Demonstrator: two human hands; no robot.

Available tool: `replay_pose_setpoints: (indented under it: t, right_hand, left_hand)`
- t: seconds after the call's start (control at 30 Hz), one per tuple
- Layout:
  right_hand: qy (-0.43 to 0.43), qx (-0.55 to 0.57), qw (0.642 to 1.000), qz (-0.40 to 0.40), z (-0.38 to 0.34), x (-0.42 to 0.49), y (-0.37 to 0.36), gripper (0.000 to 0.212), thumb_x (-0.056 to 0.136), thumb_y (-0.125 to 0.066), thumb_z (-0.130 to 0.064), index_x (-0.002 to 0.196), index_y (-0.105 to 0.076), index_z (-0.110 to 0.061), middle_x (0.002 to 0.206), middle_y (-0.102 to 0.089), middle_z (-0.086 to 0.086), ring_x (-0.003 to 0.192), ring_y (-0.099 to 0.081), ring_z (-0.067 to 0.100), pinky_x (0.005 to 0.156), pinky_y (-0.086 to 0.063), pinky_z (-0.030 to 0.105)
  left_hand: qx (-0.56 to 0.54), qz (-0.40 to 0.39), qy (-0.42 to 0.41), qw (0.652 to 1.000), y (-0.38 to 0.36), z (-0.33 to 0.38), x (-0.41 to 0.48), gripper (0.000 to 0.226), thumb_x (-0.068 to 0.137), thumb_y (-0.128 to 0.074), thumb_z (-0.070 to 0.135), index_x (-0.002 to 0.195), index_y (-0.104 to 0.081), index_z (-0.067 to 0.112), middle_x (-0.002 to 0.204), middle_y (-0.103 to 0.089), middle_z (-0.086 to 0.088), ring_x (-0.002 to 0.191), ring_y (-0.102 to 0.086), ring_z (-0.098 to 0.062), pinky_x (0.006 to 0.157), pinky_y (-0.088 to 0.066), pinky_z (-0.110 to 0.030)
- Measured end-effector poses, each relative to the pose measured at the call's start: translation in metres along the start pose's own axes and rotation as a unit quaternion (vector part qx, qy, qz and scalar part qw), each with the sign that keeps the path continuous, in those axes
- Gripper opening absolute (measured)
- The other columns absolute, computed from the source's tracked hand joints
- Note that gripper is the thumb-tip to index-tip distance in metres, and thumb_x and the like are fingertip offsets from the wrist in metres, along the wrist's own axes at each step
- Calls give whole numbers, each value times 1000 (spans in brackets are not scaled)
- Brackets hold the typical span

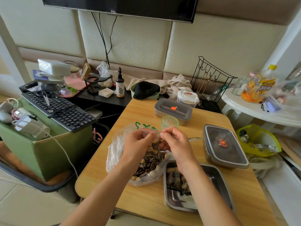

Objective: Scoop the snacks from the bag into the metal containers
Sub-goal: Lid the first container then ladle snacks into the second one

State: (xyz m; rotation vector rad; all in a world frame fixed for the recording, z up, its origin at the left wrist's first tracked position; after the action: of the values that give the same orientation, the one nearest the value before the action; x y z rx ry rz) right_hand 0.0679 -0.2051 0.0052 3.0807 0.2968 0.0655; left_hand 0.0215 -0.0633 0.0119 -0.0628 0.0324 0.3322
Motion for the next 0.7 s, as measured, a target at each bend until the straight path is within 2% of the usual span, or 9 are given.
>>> replay_pose_setpoints:
  t: [0.07, 0.17, 0.3, 0.5, 0.6, 0.7]
  right_hand:
    - [6, -6, 1000, 5, -1, 0, 0, 8, 95, -67, -11, 89, -68, -8, 92, -72, 23, 69, -62, 18, 70, -53, 34]
    - [14, -15, 1000, 12, 0, 1, 0, 8, 95, -67, -12, 88, -68, -8, 93, -71, 23, 69, -61, 17, 69, -53, 33]
    - [5, -17, 1000, 0, 1, 1, -2, 11, 97, -66, -15, 90, -69, -8, 92, -72, 22, 70, -61, 19, 70, -54, 36]
    - [9, -22, 1000, -8, 0, 0, -2, 14, 100, -65, -17, 91, -73, -9, 84, -75, 6, 72, -63, 15, 67, -53, 31]
    - [17, -25, 1000, -1, 1, 1, -1, 14, 99, -65, -15, 93, -71, -5, 90, -75, 16, 75, -64, 17, 68, -54, 30]
    - [27, -25, 999, 1, 2, 2, -1, 12, 98, -65, -13, 90, -70, -6, 93, -72, 21, 79, -65, 19, 69, -55, 31]
  left_hand:
    - [1, 0, 1, 1000, -1, 0, 0, 14, 96, -71, 19, 92, -77, 6, 89, -77, -17, 87, -74, -38, 78, -63, -51]
    - [1, 3, 0, 1000, -1, 0, 1, 15, 96, -72, 19, 92, -77, 5, 91, -76, -21, 87, -73, -37, 72, -63, -41]
    - [1, 4, -9, 1000, -1, 0, 0, 14, 96, -71, 19, 92, -77, 7, 88, -77, -15, 84, -74, -32, 69, -62, -33]
    - [7, -16, -26, 1000, -1, -2, 2, 11, 96, -71, 20, 94, -80, 15, 87, -78, -10, 84, -76, -30, 79, -63, -51]
    - [4, -24, -21, 999, -2, -5, 2, 10, 96, -71, 24, 95, -80, 18, 90, -78, -10, 87, -76, -31, 83, -62, -57]
    - [-5, -28, -15, 999, -3, -6, 3, 10, 95, -72, 24, 96, -79, 16, 91, -77, -13, 88, -76, -33, 84, -61, -58]
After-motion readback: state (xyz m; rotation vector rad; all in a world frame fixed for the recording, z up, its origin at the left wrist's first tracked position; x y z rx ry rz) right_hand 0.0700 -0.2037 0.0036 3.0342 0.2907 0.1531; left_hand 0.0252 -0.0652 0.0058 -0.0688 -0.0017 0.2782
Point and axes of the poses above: each hand's wrist, its own x-axis towards the middle knuckle, its own y-axis out of the back of the hand, z = x × y, the point moved 1 cm from there along x, towards the middle knuckle
